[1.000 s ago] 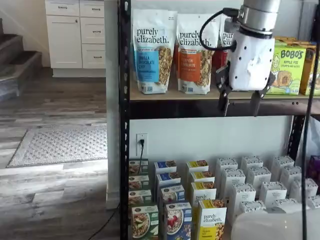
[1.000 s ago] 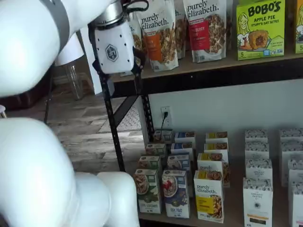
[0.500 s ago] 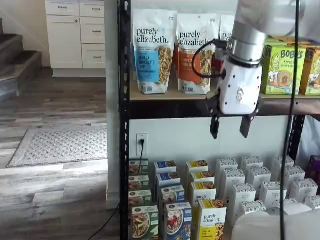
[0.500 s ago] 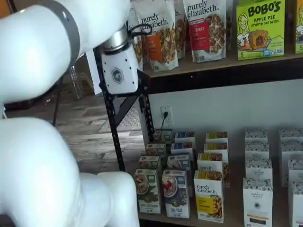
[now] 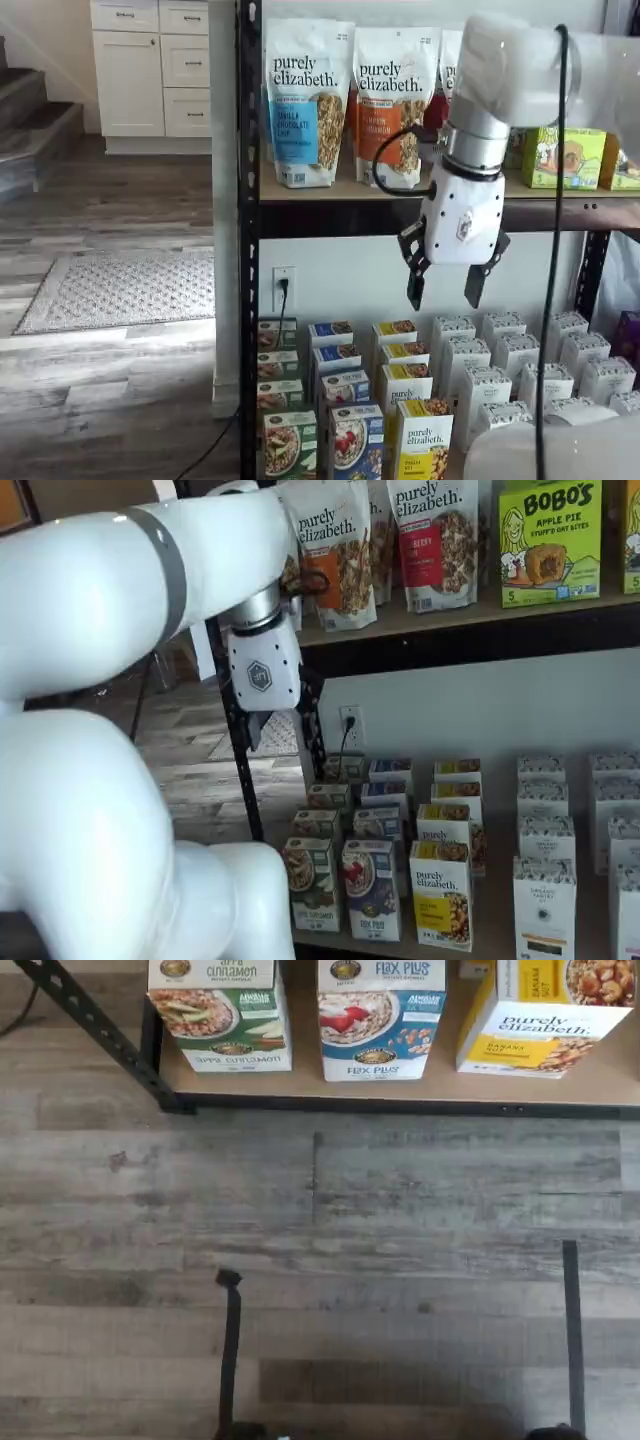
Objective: Pick up the blue and white box that is on the bottom shelf, the second box from the left
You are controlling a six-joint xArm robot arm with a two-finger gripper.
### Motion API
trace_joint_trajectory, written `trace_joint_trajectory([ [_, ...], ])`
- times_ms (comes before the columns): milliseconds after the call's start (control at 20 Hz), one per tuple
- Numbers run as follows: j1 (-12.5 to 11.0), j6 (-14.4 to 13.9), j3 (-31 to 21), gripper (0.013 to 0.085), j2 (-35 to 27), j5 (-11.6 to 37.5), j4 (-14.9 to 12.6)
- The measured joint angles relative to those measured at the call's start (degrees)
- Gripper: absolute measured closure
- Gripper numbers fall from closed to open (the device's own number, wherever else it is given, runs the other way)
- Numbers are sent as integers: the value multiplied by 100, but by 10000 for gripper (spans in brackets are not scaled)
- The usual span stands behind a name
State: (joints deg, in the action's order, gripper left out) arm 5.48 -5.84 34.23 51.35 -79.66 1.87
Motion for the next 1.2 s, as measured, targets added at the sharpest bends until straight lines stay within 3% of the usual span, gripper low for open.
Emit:
trace_joint_trajectory([
  [150, 35, -23, -294, 130, -56, 499, -1],
  [1200, 154, -43, -1012, 130, -1394, 2544, 65],
])
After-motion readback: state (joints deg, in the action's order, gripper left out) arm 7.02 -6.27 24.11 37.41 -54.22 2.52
